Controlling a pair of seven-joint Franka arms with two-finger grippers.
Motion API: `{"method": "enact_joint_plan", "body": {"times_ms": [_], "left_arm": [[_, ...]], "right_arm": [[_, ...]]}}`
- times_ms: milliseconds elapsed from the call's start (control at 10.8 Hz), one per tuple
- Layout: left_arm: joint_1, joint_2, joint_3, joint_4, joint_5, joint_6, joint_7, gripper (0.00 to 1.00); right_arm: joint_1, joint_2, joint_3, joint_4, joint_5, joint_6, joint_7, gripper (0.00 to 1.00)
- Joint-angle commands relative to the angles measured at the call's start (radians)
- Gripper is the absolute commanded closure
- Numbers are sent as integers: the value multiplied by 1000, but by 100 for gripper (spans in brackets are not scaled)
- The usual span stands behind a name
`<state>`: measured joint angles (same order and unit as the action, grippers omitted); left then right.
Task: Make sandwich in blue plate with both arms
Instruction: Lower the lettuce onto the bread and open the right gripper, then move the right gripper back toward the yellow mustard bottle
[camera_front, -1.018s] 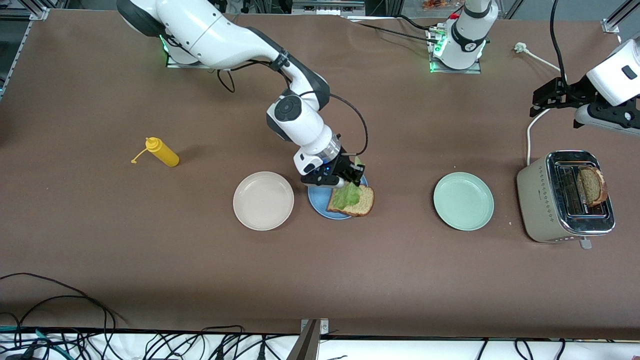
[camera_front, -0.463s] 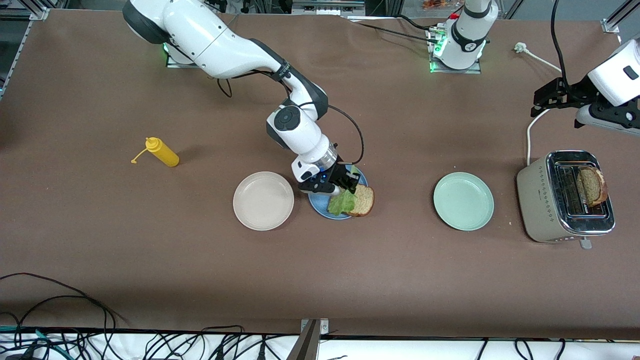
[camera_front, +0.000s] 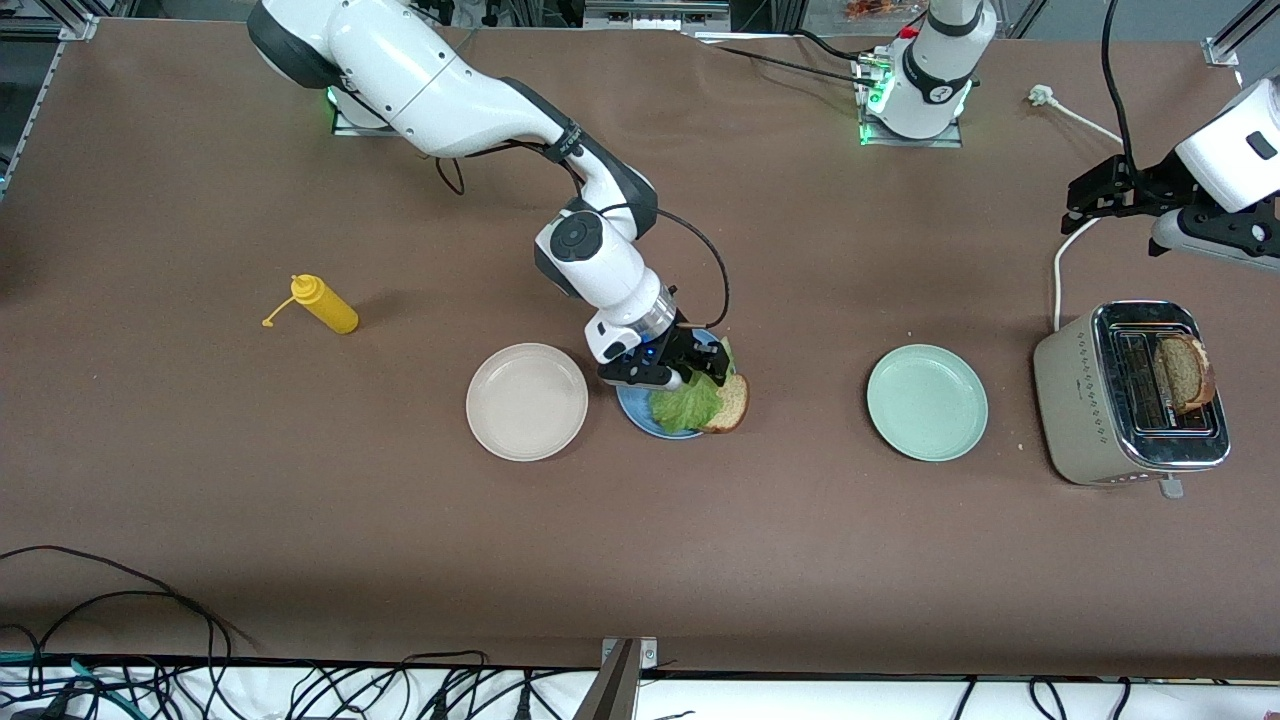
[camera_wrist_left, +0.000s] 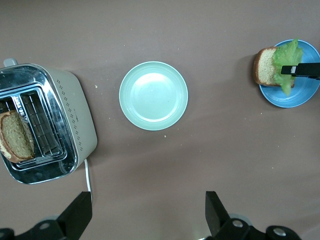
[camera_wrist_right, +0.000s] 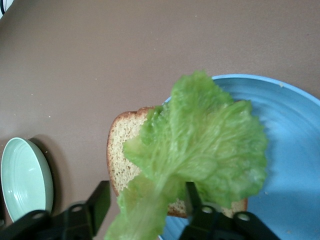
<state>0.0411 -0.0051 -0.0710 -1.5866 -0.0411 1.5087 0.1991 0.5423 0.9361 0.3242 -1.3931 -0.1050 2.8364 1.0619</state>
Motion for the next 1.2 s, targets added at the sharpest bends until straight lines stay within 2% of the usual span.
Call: {"method": "enact_joint_plan", "body": {"times_ms": [0,185,370,648,925,1110], "left_arm": [[2,8,-4,25,10,-21,-9,0],[2,8,-6,25,10,-21,-9,0],[2,8,-4,25,10,-21,-9,0],[2,8,-6,25,10,-21,-9,0],[2,8,-4,25,10,-21,-9,0],[2,8,-6,25,10,-21,-9,0]], "right_arm": [[16,15,-7,45,4,8,38,1],[7,-15,-7,45,8,-3,53,1],[-11,-74,-5,43,66,-94,62,1],[-83,-224,-4,37,73,-422,5,0],[-186,-362,-5,34,122,-757,-224,0],[-299,-462,-8,2,130,-947,-426,0]]}}
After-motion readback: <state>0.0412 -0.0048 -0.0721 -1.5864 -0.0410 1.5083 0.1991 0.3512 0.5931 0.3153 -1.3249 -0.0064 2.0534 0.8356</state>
